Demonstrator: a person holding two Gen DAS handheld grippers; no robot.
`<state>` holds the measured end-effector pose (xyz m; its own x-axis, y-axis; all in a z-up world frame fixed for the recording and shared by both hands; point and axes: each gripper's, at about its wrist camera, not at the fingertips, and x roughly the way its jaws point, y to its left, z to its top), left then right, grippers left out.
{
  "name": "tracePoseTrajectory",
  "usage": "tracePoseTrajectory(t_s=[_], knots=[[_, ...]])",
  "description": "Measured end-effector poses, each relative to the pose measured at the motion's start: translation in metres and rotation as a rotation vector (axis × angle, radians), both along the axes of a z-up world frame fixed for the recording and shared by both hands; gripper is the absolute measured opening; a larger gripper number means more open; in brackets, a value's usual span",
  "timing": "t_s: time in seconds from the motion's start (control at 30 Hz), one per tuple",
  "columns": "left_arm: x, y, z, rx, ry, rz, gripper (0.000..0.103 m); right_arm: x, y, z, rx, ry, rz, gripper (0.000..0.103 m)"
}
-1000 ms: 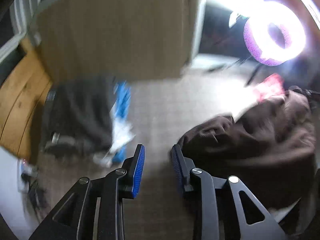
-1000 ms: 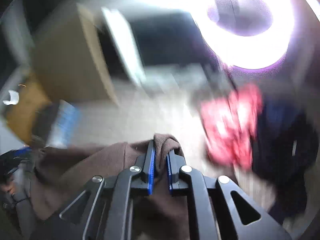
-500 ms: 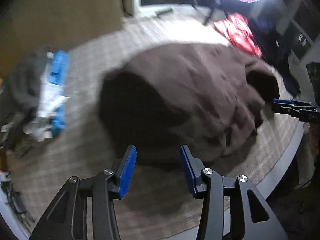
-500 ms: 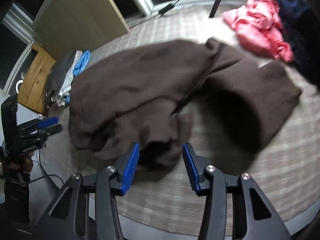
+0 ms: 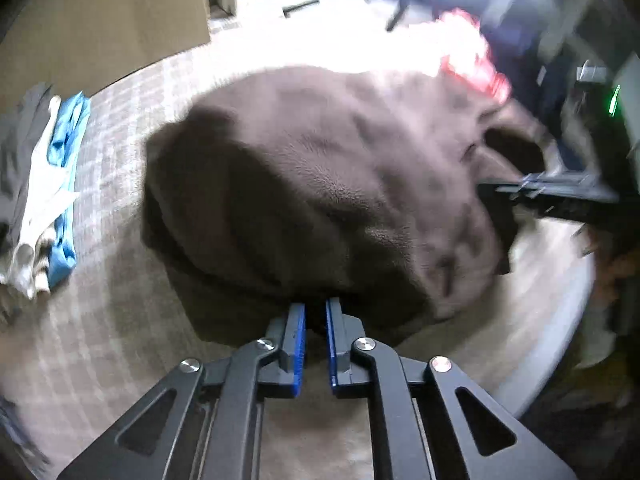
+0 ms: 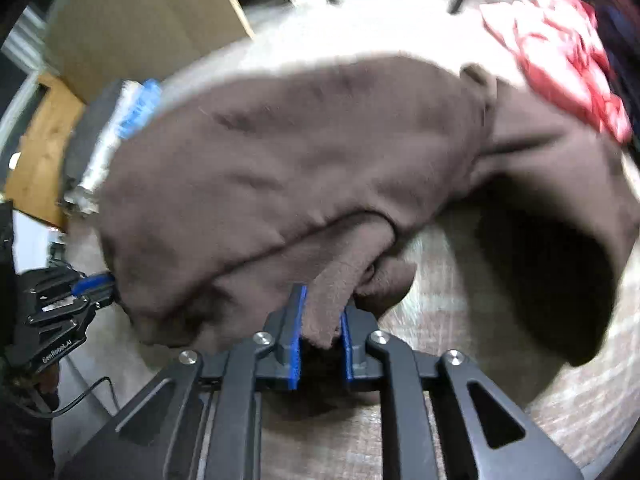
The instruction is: Fold clothes
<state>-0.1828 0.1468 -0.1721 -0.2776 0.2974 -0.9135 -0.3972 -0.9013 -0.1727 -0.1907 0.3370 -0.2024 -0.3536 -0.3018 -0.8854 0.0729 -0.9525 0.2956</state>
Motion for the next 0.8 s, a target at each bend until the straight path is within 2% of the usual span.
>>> tracePoseTrajectory(t_s=[0.1, 0.27, 0.43, 0.6, 0.67, 0.73, 0.8], knots=[[0.013, -0.029, 0.048, 0.157, 0.062, 0.048, 0.004, 0.003, 0.000, 0.055, 0.023, 0.137, 0.035, 0.012], [0.048, -0.088, 0.140, 0.290, 0.244, 0.138, 0.003, -0.003, -0.035, 0.172, 0.023, 0.371, 0.186, 0.012], [0.107, -0.131, 0.212, 0.279, 0.412, 0.216, 0.003, -0.017, -0.117, 0.252, -0.044, 0.506, 0.384, 0.011], [0.165, -0.154, 0.257, 0.237, 0.525, 0.294, 0.003, -0.004, -0.186, 0.308, -0.142, 0.580, 0.615, 0.011], [0.184, -0.146, 0.272, 0.206, 0.556, 0.292, 0.002, 0.006, -0.202, 0.326, -0.167, 0.597, 0.699, 0.011], [0.191, -0.124, 0.279, 0.182, 0.549, 0.238, 0.002, 0.017, -0.208, 0.341, -0.175, 0.606, 0.772, 0.011], [0.198, -0.101, 0.286, 0.158, 0.541, 0.183, 0.002, 0.021, -0.200, 0.345, -0.153, 0.604, 0.796, 0.011]])
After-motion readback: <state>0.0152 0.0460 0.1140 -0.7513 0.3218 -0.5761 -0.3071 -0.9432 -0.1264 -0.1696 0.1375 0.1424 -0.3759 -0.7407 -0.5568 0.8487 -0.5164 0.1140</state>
